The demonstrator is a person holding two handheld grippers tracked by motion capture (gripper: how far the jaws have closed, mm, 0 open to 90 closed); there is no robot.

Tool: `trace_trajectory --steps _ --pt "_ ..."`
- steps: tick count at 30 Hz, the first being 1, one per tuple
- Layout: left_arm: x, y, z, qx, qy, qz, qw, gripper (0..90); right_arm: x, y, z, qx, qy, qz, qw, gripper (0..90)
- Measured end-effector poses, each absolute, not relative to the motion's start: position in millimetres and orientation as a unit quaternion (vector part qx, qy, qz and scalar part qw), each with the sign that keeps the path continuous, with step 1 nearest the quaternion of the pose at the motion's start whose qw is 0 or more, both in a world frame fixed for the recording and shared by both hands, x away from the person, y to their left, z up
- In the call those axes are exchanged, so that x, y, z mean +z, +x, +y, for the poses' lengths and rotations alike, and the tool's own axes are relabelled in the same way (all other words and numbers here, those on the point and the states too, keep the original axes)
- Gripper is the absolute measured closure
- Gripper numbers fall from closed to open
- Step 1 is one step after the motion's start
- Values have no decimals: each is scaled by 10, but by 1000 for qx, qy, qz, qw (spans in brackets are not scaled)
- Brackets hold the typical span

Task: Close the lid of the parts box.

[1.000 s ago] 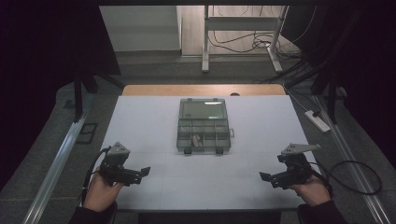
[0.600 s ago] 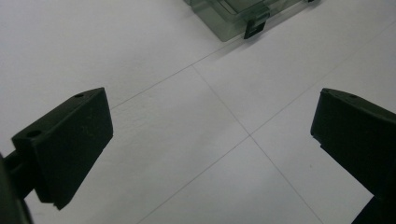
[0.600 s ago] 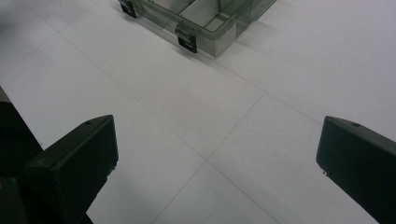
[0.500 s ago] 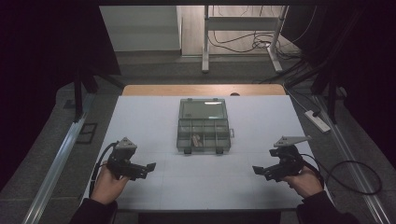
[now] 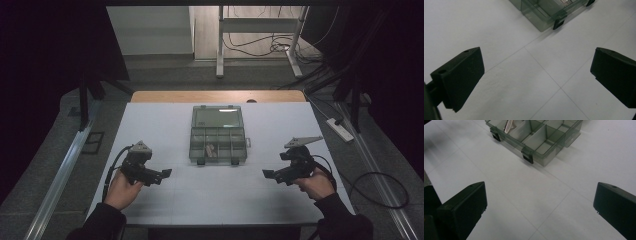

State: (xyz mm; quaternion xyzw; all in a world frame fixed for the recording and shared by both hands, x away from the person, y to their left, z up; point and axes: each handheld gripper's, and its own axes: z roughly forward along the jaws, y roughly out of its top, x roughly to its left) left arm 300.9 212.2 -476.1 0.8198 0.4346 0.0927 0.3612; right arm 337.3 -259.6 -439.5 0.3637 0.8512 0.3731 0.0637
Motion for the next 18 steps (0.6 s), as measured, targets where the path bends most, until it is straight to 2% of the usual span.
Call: trace_trajectory --steps 18 --pt "-4782 3350 2010 86 822 437 356 0 -4420 3782 -2406 367 375 847 82 0"
